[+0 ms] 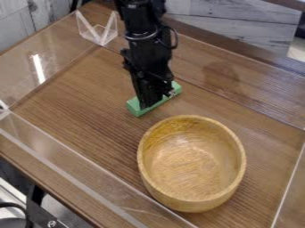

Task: Put the green block in the brown bowl

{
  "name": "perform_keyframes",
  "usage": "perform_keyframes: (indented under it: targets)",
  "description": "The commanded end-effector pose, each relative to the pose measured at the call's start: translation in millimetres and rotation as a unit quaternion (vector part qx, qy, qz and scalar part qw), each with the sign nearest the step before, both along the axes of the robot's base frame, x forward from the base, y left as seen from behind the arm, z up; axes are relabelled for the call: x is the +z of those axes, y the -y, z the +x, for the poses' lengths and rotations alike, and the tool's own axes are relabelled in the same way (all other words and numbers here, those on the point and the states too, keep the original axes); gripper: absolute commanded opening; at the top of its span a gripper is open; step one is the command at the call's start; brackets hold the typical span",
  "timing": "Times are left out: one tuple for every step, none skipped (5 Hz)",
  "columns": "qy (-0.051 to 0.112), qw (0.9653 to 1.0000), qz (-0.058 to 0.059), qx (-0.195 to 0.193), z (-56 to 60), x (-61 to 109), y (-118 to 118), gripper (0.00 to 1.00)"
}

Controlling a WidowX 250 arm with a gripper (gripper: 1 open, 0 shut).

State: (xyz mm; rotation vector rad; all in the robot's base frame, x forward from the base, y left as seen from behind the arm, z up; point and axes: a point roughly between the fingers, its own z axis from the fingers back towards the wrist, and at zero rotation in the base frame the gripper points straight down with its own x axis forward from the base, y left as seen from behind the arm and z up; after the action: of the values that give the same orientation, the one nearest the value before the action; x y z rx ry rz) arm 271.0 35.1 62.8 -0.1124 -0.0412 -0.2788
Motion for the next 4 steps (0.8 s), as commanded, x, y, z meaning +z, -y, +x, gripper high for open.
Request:
perform_keyframes:
  targets:
    - [0.046,0.9989,0.005,0.005,13.5,23.5,-6,1.0]
    - [0.049,0.9988,0.005,-0.001,16.3,12.9,-10,1.0]
    - [0.051,0.9987,0.004,-0.007,19.2,2.5,-13,1.0]
    - [0.051,0.9986,0.003,-0.01,21.4,-7.0,-15,1.0]
